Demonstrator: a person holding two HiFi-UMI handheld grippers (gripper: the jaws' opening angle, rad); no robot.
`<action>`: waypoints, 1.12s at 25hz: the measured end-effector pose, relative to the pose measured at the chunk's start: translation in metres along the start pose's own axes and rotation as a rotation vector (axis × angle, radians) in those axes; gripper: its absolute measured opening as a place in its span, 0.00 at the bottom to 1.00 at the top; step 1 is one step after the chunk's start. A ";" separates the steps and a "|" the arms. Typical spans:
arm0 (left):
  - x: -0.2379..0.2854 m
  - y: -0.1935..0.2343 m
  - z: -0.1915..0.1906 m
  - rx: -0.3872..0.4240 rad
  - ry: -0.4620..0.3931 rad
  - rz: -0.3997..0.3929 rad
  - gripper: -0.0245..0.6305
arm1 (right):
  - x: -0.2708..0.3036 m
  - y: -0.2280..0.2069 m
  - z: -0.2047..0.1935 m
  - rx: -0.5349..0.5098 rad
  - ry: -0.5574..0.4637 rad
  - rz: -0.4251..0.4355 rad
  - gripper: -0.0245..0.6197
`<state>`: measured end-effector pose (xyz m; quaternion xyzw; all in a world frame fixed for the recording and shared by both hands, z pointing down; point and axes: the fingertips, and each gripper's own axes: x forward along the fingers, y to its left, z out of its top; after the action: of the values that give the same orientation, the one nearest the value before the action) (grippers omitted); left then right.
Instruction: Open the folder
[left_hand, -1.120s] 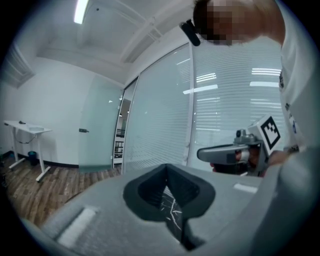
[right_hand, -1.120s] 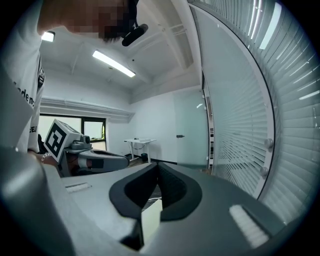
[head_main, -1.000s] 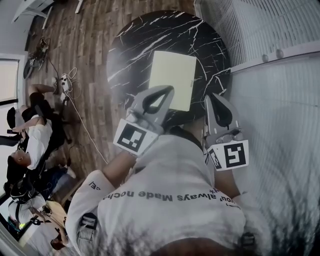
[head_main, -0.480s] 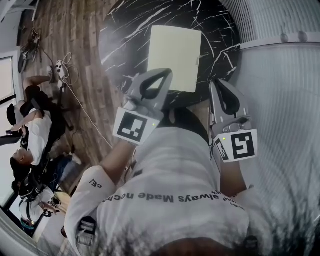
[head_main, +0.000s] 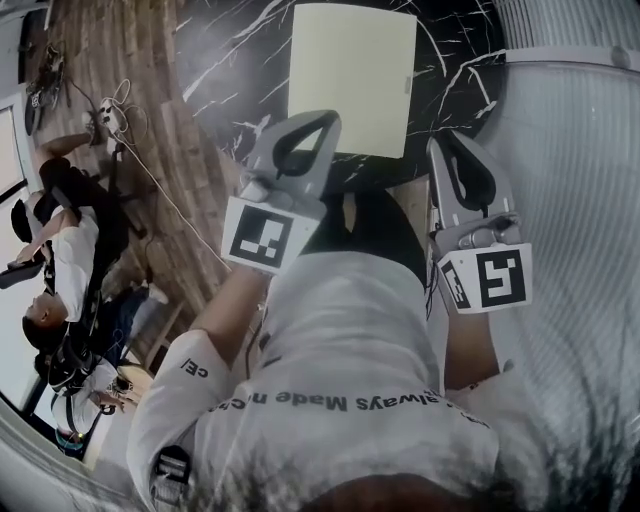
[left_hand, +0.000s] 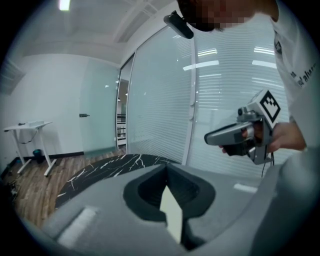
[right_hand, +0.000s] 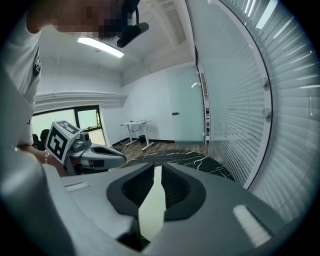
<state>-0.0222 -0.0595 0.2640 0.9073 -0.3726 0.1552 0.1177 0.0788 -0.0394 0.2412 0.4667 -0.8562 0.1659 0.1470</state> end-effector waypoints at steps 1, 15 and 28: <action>0.003 0.001 -0.007 0.000 0.011 0.000 0.04 | 0.004 -0.002 -0.006 0.002 0.008 -0.001 0.11; 0.045 0.019 -0.098 0.123 0.147 0.032 0.04 | 0.053 -0.022 -0.089 0.026 0.095 0.020 0.16; 0.077 0.031 -0.185 0.213 0.285 0.057 0.04 | 0.092 -0.040 -0.171 0.087 0.180 0.032 0.23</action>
<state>-0.0282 -0.0690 0.4661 0.8726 -0.3592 0.3238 0.0680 0.0810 -0.0566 0.4388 0.4423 -0.8387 0.2467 0.2003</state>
